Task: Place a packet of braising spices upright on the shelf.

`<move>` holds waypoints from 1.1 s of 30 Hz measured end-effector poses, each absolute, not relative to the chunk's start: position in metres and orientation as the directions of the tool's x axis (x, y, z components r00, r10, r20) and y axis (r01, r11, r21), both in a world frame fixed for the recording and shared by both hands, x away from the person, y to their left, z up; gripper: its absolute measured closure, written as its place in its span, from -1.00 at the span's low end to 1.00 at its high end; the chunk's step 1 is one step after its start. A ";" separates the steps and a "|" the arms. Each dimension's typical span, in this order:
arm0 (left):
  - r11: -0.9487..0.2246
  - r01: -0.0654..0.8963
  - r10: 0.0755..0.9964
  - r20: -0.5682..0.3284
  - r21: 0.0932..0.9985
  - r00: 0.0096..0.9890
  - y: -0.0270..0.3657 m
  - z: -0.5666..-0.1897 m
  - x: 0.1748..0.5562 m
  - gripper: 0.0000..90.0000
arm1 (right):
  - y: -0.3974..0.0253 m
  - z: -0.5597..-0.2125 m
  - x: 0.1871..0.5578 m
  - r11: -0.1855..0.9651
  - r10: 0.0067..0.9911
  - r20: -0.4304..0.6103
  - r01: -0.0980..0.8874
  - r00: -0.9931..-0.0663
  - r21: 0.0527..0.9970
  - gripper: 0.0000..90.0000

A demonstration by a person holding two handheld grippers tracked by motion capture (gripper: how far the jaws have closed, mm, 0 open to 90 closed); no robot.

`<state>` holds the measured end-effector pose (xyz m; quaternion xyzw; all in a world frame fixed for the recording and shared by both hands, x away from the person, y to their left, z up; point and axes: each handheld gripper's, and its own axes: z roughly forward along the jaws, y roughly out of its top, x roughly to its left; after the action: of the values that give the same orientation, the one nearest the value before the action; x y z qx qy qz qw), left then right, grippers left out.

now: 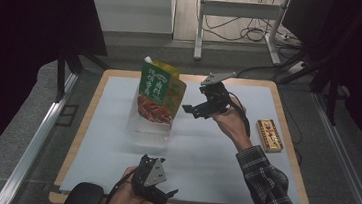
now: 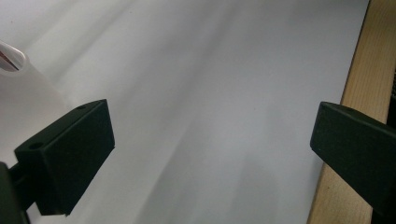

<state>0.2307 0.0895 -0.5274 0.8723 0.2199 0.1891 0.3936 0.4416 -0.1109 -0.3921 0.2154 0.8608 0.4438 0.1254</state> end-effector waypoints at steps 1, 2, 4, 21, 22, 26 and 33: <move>-0.594 0.235 0.532 0.157 0.770 0.832 0.089 -0.528 0.231 -1.00 | -0.112 -0.393 0.440 0.515 0.484 -0.028 0.259 -0.875 0.817 -0.94; -0.594 0.235 0.532 0.157 0.769 0.832 0.089 -0.528 0.231 -1.00 | -0.114 -0.394 0.439 0.517 0.485 -0.032 0.257 -0.874 0.817 -0.95; -0.594 0.235 0.532 0.157 0.769 0.832 0.089 -0.528 0.231 -1.00 | -0.118 -0.397 0.437 0.511 0.486 -0.026 0.260 -0.874 0.819 -0.96; -0.596 0.235 0.533 0.158 0.768 0.831 0.089 -0.528 0.231 -1.00 | -0.156 -0.412 0.419 0.460 0.528 0.033 0.318 -0.848 0.829 -1.00; -0.597 0.235 0.532 0.159 0.767 0.832 0.088 -0.528 0.231 -1.00 | -0.159 -0.412 0.419 0.455 0.528 0.040 0.323 -0.848 0.830 -1.00; -0.598 0.232 0.530 0.160 0.767 0.833 0.088 -0.528 0.231 -1.00 | -0.169 -0.415 0.415 0.438 0.536 0.057 0.335 -0.842 0.834 -1.00; -0.600 0.232 0.529 0.162 0.766 0.833 0.088 -0.528 0.231 -1.00 | -0.183 -0.423 0.408 0.435 0.563 0.054 0.351 -0.825 0.829 -1.00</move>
<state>0.2308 0.0878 -0.5283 0.8740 0.2175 0.1902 0.3907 0.4083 -0.1831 -0.4228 0.2721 0.8390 0.4566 0.1161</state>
